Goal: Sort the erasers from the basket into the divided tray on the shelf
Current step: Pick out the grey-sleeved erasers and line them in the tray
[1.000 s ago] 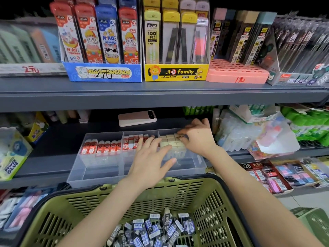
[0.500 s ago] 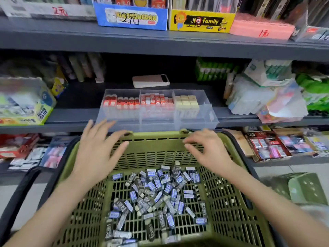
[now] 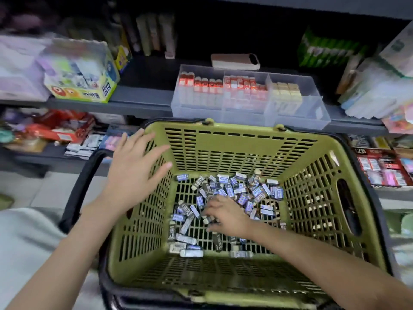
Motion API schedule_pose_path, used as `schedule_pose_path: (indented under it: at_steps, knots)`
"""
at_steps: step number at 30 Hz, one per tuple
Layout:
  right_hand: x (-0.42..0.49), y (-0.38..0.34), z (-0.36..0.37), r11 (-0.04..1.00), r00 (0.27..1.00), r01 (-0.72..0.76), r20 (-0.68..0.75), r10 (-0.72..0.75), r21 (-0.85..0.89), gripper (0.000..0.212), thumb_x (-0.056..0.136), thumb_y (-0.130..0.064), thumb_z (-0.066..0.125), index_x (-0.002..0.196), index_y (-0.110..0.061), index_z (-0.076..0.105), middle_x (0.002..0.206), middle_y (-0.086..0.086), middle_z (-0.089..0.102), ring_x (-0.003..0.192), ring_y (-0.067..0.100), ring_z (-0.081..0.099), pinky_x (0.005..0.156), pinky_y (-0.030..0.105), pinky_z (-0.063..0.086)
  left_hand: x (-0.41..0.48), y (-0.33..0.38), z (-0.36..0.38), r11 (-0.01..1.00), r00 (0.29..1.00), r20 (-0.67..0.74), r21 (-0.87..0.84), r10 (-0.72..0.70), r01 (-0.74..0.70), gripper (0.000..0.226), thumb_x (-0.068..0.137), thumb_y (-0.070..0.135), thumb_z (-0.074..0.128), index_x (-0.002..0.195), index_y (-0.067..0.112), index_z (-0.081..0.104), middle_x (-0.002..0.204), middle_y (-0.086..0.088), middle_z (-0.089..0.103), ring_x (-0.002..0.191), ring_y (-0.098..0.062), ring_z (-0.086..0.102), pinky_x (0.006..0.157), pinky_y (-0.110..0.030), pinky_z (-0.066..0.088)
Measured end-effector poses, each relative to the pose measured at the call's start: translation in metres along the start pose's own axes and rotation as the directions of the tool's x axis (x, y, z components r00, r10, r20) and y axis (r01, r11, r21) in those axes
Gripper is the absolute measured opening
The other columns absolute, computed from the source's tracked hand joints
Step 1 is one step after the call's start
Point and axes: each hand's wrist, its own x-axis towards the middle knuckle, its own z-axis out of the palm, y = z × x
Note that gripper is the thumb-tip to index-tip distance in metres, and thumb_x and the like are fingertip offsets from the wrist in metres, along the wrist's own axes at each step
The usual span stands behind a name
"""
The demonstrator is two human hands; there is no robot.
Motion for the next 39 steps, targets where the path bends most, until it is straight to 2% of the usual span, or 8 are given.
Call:
schedule_pose_path:
  at_steps: [3, 6, 17, 25, 27, 30, 33, 39]
  knots:
    - [0.016, -0.022, 0.014, 0.98, 0.98, 0.195, 0.034, -0.194, -0.043, 0.034, 0.084, -0.039, 0.063, 0.111, -0.018, 0.066, 0.109, 0.0, 0.064, 0.108, 0.019, 0.045, 0.093, 0.036, 0.033, 0.0, -0.001, 0.0, 0.999, 0.999, 0.018, -0.028, -0.026, 0.027, 0.062, 0.087, 0.051, 0.032, 0.121, 0.01, 0.065, 0.135, -0.022, 0.052, 0.133, -0.041, 0.038, 0.111, -0.058, 0.023]
    - [0.023, -0.045, 0.034, 0.993, 0.988, 0.109, 0.1, -0.113, 0.045, 0.033, 0.087, -0.04, 0.06, 0.107, -0.015, 0.067, 0.094, 0.003, 0.069, 0.101, 0.021, 0.05, 0.089, 0.033, 0.036, 0.001, -0.004, 0.002, 0.999, 0.999, 0.018, -0.043, -0.028, 0.029, 0.061, 0.088, 0.051, 0.033, 0.122, 0.011, 0.064, 0.135, -0.022, 0.052, 0.134, -0.04, 0.037, 0.109, -0.059, 0.027]
    - [0.039, -0.07, 0.048, 1.0, 0.951, -0.007, 0.309, 0.011, -0.013, 0.053, 0.092, -0.053, 0.045, 0.137, -0.026, 0.046, 0.125, 0.011, 0.055, 0.12, 0.029, 0.047, 0.09, 0.034, 0.042, 0.0, -0.006, 0.004, 0.996, 0.999, -0.016, -0.087, -0.033, 0.031, 0.06, 0.089, 0.055, 0.034, 0.126, 0.017, 0.061, 0.137, -0.014, 0.051, 0.135, -0.032, 0.036, 0.111, -0.046, 0.023]
    - [0.027, -0.067, 0.048, 0.921, 0.976, -0.118, 0.213, 0.039, 0.372, 0.02, 0.081, -0.017, 0.069, 0.099, -0.014, 0.061, 0.101, 0.0, 0.06, 0.095, 0.013, 0.052, 0.079, 0.022, 0.039, 0.0, -0.007, 0.003, 0.992, 0.999, -0.008, -0.122, -0.043, 0.042, 0.061, 0.088, 0.057, 0.034, 0.126, 0.018, 0.061, 0.138, -0.012, 0.05, 0.136, -0.03, 0.034, 0.112, -0.046, 0.022]
    - [0.021, -0.065, 0.036, 0.782, 0.968, -0.233, 0.211, 0.132, 0.579, 0.016, 0.081, -0.01, 0.069, 0.092, -0.014, 0.058, 0.088, -0.006, 0.06, 0.079, 0.003, 0.055, 0.068, 0.013, 0.043, -0.001, -0.005, 0.004, 0.994, 0.999, -0.042, -0.111, -0.017, 0.013, 0.051, 0.089, 0.05, 0.045, 0.121, 0.015, 0.065, 0.135, -0.014, 0.053, 0.134, -0.031, 0.038, 0.114, -0.047, 0.019]
    - [0.014, -0.054, -0.004, 0.24, 0.926, -0.285, 0.201, 0.321, 0.928, 0.016, 0.081, -0.003, 0.067, 0.09, -0.008, 0.054, 0.081, 0.001, 0.064, 0.065, 0.005, 0.064, 0.064, 0.016, 0.052, 0.0, 0.01, 0.008, 0.953, 0.992, -0.097, -0.299, -0.086, 0.053, 0.032, 0.093, 0.035, 0.052, 0.112, 0.014, 0.068, 0.129, -0.009, 0.058, 0.127, -0.026, 0.047, 0.111, -0.042, 0.029]
    - [0.003, -0.039, -0.05, -0.159, 0.914, -0.121, 0.173, 0.368, 0.98, 0.018, 0.076, -0.005, 0.067, 0.091, -0.001, 0.058, 0.083, 0.01, 0.069, 0.071, 0.016, 0.068, 0.067, 0.021, 0.055, 0.007, 0.037, 0.017, 0.814, 0.955, 0.264, -0.52, -0.134, 0.258, 0.036, 0.097, 0.04, 0.042, 0.121, 0.02, 0.06, 0.128, 0.002, 0.058, 0.115, -0.011, 0.052, 0.097, -0.027, 0.038]
    - [-0.028, 0.003, -0.081, -0.167, 0.927, -0.058, 0.115, 0.357, 0.984, 0.024, 0.076, -0.011, 0.068, 0.098, -0.001, 0.067, 0.093, 0.015, 0.07, 0.084, 0.023, 0.068, 0.078, 0.03, 0.056, 0.032, 0.077, 0.042, 0.352, 0.758, 0.652, -0.711, 0.004, 0.609, 0.023, 0.101, 0.014, 0.042, 0.108, -0.001, 0.058, 0.099, -0.017, 0.062, 0.081, -0.021, 0.067, 0.066, -0.028, 0.06]
